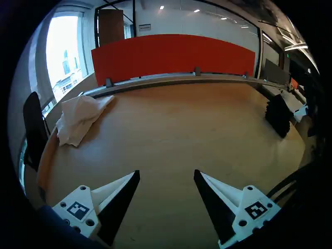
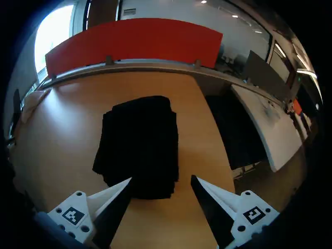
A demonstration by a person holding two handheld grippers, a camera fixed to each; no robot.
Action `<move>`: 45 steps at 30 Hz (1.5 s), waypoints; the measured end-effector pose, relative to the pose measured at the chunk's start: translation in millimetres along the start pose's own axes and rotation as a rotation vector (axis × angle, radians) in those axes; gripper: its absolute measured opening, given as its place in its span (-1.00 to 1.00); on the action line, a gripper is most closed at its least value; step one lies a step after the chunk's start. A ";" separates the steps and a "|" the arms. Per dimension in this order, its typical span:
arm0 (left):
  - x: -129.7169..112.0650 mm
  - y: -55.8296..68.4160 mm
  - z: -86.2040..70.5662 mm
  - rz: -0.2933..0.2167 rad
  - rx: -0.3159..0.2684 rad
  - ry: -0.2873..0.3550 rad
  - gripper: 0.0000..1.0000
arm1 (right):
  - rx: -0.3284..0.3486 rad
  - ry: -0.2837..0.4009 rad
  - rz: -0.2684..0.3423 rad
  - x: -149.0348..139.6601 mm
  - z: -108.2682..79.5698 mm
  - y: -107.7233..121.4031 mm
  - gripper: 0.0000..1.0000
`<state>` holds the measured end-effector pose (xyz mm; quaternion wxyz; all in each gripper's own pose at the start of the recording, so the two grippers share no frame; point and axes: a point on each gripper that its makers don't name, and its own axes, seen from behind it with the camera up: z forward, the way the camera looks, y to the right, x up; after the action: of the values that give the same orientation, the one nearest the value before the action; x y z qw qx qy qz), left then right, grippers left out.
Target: Fold towel
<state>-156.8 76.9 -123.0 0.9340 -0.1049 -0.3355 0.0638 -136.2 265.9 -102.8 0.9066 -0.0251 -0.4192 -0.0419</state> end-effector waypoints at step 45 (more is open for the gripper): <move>14.0 -21.6 -7.1 -0.063 0.060 0.081 0.94 | -0.146 0.674 0.161 153.4 -74.5 -29.4 1.00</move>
<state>-140.5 57.5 -114.6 0.9511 -0.0689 -0.2985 0.0399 16.3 222.2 -33.8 0.9902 -0.1074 -0.0892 -0.0063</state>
